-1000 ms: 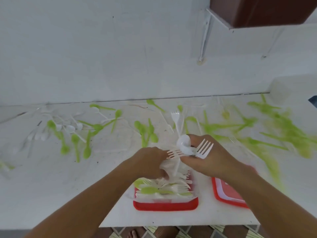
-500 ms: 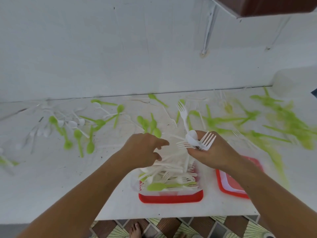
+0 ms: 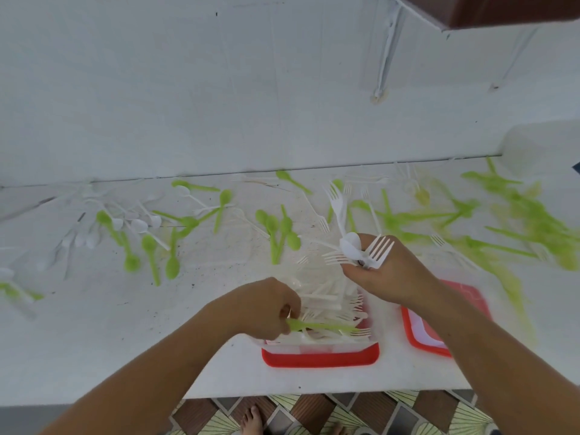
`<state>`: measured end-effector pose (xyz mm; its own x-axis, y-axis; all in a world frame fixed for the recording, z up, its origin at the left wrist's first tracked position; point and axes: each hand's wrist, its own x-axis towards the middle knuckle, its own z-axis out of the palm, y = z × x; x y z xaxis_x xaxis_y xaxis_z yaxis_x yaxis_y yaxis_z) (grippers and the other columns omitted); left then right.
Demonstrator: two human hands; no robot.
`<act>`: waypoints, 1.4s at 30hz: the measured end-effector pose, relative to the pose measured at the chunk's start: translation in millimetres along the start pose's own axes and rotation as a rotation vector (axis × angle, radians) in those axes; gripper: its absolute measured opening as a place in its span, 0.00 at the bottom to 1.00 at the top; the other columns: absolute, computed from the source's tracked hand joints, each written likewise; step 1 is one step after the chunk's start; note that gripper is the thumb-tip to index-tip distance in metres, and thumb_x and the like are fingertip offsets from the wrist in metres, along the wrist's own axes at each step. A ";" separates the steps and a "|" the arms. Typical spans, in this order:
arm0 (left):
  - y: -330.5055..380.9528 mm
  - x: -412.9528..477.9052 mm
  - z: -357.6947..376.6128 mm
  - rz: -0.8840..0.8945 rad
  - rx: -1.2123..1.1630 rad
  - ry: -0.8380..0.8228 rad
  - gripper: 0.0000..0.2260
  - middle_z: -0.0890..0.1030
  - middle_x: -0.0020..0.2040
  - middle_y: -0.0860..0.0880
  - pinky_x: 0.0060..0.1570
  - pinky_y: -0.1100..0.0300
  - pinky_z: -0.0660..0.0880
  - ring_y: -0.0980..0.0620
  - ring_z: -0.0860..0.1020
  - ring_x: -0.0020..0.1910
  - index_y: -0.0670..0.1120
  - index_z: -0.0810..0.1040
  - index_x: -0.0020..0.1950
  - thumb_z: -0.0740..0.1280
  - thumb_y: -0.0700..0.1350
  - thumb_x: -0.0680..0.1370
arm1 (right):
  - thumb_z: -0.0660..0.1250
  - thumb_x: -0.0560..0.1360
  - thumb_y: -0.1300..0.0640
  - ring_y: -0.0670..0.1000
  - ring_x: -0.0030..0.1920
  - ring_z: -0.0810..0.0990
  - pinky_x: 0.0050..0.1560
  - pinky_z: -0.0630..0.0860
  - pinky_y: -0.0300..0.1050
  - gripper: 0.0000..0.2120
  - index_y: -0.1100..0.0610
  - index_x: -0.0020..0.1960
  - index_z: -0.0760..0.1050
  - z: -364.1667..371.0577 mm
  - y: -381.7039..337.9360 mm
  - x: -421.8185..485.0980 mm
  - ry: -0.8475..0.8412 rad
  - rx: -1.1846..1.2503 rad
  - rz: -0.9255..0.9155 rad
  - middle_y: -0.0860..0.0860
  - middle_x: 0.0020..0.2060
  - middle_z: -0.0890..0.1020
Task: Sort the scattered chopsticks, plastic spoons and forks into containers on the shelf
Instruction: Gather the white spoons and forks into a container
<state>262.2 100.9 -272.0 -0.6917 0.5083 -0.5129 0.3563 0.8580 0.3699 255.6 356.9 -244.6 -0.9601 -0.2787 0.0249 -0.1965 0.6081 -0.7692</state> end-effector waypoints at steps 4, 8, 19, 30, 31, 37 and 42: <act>-32.2 -26.8 -42.6 -0.007 -0.232 0.127 0.09 0.82 0.43 0.59 0.40 0.70 0.72 0.62 0.76 0.36 0.60 0.85 0.49 0.77 0.45 0.74 | 0.70 0.74 0.59 0.46 0.26 0.70 0.30 0.67 0.45 0.17 0.41 0.34 0.71 1.1 4.7 6.7 0.022 0.018 -0.002 0.43 0.24 0.71; -69.4 -43.7 -58.9 0.015 -0.493 0.094 0.16 0.84 0.44 0.54 0.48 0.67 0.75 0.59 0.78 0.41 0.60 0.87 0.54 0.75 0.38 0.77 | 0.72 0.74 0.55 0.51 0.29 0.75 0.32 0.71 0.51 0.12 0.45 0.37 0.72 9.0 9.7 16.8 0.030 -0.032 -0.009 0.48 0.28 0.76; -188.6 -36.3 25.7 -0.344 -0.830 0.560 0.23 0.84 0.43 0.50 0.45 0.62 0.80 0.37 0.84 0.48 0.60 0.88 0.47 0.71 0.30 0.77 | 0.73 0.75 0.54 0.43 0.27 0.73 0.30 0.66 0.36 0.17 0.34 0.35 0.73 20.5 -0.8 25.4 0.014 -0.040 -0.021 0.41 0.26 0.76; -41.2 -17.1 32.4 0.122 0.080 0.597 0.05 0.70 0.73 0.52 0.72 0.44 0.64 0.43 0.64 0.75 0.57 0.86 0.44 0.74 0.48 0.71 | 0.73 0.75 0.50 0.46 0.28 0.74 0.30 0.68 0.41 0.11 0.48 0.36 0.76 24.9 6.6 29.5 -0.026 0.020 0.032 0.47 0.27 0.77; -32.0 -11.7 28.4 0.015 0.232 0.501 0.07 0.65 0.76 0.51 0.73 0.42 0.62 0.41 0.60 0.77 0.58 0.86 0.46 0.73 0.46 0.71 | 0.73 0.75 0.49 0.46 0.28 0.75 0.31 0.68 0.41 0.10 0.48 0.37 0.77 25.6 6.0 29.9 -0.029 0.021 0.034 0.48 0.28 0.77; 9.8 3.9 27.9 -0.283 0.761 0.300 0.11 0.63 0.66 0.46 0.62 0.47 0.63 0.41 0.62 0.65 0.50 0.81 0.56 0.67 0.42 0.75 | 0.72 0.74 0.47 0.46 0.29 0.76 0.31 0.70 0.40 0.09 0.52 0.43 0.79 32.6 0.2 21.0 -0.019 -0.028 0.024 0.50 0.31 0.80; 11.9 12.6 36.4 -0.223 0.855 0.132 0.10 0.78 0.56 0.49 0.68 0.46 0.59 0.43 0.68 0.64 0.49 0.81 0.57 0.63 0.42 0.80 | 0.69 0.72 0.48 0.45 0.27 0.73 0.31 0.67 0.41 0.08 0.47 0.37 0.72 40.7 3.4 9.8 0.023 -0.073 0.014 0.41 0.27 0.76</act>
<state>280.5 120.2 -302.3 -0.8488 0.3560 -0.3909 0.5151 0.7238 -0.4592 253.7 326.0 -273.0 -0.9670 -0.2530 0.0298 -0.1961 0.6647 -0.7209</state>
